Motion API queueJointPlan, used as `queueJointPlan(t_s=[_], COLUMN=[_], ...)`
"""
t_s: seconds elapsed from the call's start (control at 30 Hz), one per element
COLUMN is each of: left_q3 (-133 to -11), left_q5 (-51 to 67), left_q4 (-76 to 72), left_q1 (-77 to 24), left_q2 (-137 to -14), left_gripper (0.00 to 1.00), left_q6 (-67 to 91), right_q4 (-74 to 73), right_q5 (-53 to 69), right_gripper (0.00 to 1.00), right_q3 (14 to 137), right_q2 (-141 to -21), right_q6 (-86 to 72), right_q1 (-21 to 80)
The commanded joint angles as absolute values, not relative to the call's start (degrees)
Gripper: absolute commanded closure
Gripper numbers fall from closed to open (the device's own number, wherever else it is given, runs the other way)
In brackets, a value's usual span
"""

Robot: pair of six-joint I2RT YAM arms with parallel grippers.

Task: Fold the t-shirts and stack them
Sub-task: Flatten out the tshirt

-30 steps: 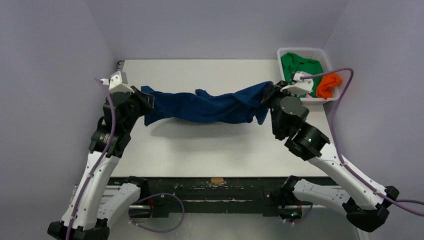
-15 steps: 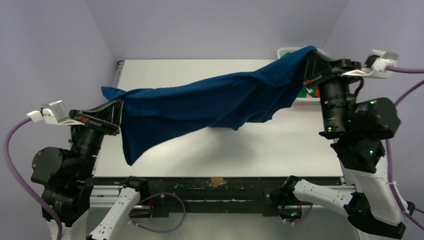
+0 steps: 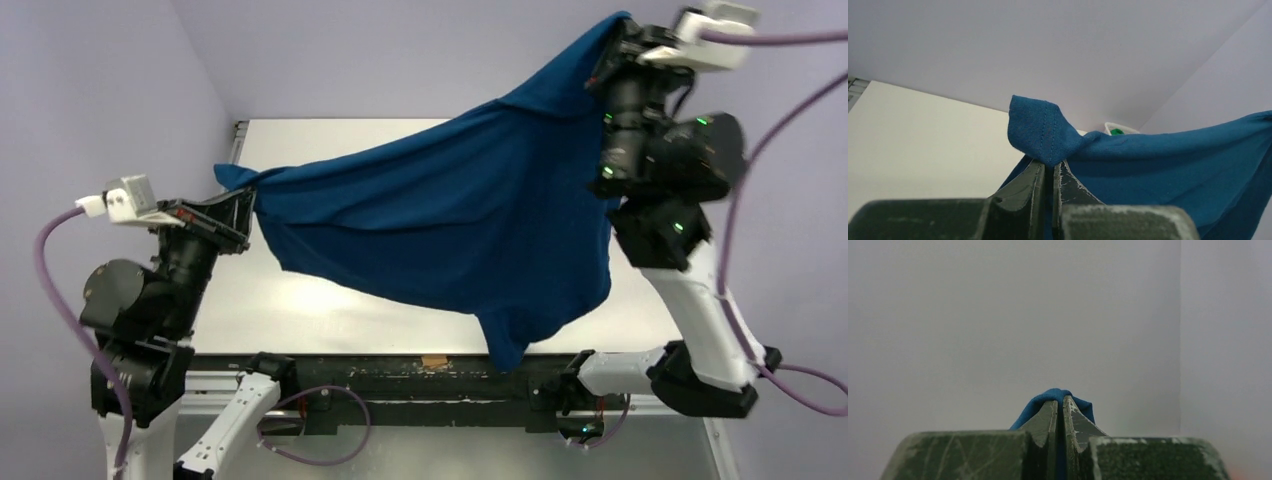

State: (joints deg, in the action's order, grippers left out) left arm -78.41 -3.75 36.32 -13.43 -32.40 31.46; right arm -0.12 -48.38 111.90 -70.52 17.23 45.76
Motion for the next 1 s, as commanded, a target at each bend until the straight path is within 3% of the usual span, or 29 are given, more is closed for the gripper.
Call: queueJointPlan(t_s=[0.0, 0.13, 0.3, 0.33, 0.37, 0.43, 0.47, 0.53, 0.57, 0.6, 0.97], left_q3=[-76.24, -74.32, -81.50, -85.51, -89.81, -99.25, -101.84, -103.10, -102.40, -100.99, -76.84], left_q5=[-10.28, -16.03, -17.37, -17.19, -16.88, -13.37, -11.82, -11.26, -11.09, -10.63, -9.24], left_q4=[33.42, 32.48, 33.59, 34.68, 35.78, 39.65, 39.88, 38.59, 37.64, 36.09, 33.05], left_q1=[-13.44, -13.37, -10.53, -9.60, -8.73, -6.88, -6.37, -5.99, -5.98, -5.98, -6.15], left_q2=[-40.19, -53.87, -82.81, -88.89, -94.98, -104.64, -108.54, -110.32, -109.83, -108.96, -92.48], left_gripper=[1.00, 1.00, 0.96, 0.90, 0.77, 0.38, 0.27, 0.02, 0.00, 0.00, 0.00], left_q6=[32.32, 33.98, 36.53, 36.93, 37.32, 37.83, 37.81, 37.35, 36.95, 36.31, 38.93], right_q4=[3.73, 0.45, 0.86, 0.92, 1.30, 3.77, 3.62, -2.31, -4.57, -5.15, -4.22], right_q5=[-51.21, -45.66, -36.93, -33.86, -31.41, -28.68, -28.48, -28.47, -28.21, -27.76, -16.16], right_gripper=[1.00, 1.00, 1.00, 1.00, 1.00, 1.00, 0.94, 0.62, 0.48, 0.18, 0.11], right_q3=[114.30, 107.08, 102.02, 103.27, 104.84, 109.23, 112.70, 122.68, 126.90, 127.55, 97.01], right_q2=[-78.97, -84.92, -97.34, -101.16, -105.63, -116.44, -121.50, -129.85, -132.40, -133.40, -111.13], right_q6=[19.68, 8.18, -3.61, -5.05, -5.55, -4.98, -4.89, -6.78, -7.46, -7.65, -18.29], right_q1=[36.78, 25.01, 17.87, 17.09, 16.57, 16.15, 16.00, 15.70, 15.57, 15.55, 15.64])
